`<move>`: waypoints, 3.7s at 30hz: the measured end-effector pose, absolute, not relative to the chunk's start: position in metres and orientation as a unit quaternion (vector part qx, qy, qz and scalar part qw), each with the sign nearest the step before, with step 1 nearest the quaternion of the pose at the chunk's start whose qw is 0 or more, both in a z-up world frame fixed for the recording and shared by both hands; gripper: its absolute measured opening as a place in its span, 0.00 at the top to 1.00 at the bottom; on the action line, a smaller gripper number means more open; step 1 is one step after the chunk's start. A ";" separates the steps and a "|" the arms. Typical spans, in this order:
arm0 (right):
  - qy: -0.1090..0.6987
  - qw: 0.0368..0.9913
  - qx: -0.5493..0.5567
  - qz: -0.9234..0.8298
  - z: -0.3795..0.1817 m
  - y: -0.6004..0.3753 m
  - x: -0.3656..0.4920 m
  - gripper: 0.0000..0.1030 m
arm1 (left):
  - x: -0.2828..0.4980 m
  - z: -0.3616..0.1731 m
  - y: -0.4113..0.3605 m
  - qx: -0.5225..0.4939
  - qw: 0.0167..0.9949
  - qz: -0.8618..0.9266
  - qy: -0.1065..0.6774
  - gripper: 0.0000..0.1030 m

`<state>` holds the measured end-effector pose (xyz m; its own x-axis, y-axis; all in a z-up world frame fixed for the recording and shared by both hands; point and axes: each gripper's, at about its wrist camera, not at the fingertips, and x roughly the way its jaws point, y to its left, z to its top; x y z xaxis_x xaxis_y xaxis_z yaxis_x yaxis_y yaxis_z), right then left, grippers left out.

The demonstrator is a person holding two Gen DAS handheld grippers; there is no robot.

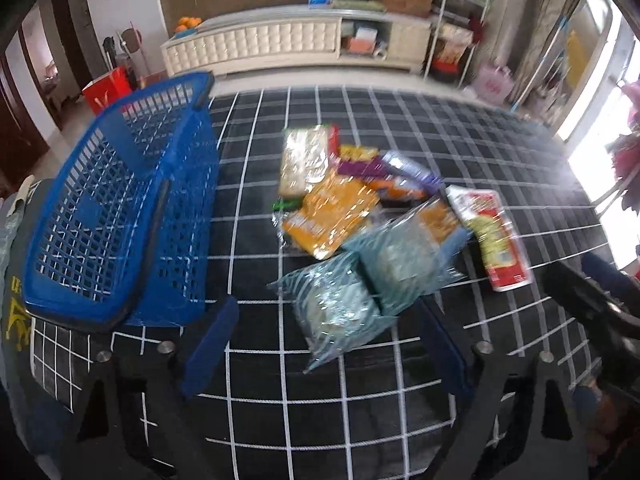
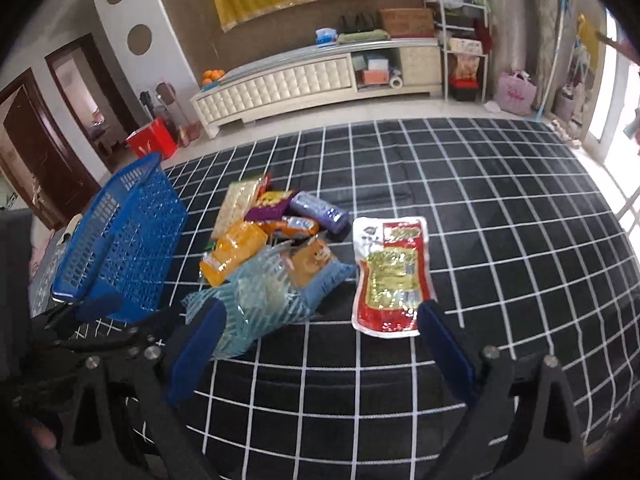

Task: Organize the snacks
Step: 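Move the left tool down over the striped blue snack bag, then grasp the striped blue bag with the left tool while the right tool grasps another striped bag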

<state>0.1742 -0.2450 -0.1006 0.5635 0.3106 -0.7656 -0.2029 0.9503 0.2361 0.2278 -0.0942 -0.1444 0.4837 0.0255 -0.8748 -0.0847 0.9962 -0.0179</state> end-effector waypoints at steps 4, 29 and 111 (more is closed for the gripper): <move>0.454 0.875 0.056 0.158 -0.114 -0.241 0.182 0.06 | 0.244 -0.168 -0.088 -0.050 0.846 0.037 0.530 0.18; 0.475 0.863 0.014 0.170 -0.133 -0.221 0.195 0.06 | 0.262 -0.216 -0.099 -0.002 0.839 0.042 0.543 0.48; 0.387 0.887 -0.072 0.241 -0.006 -0.023 0.189 0.36 | 0.172 -0.022 0.099 0.013 0.929 0.024 0.369 0.48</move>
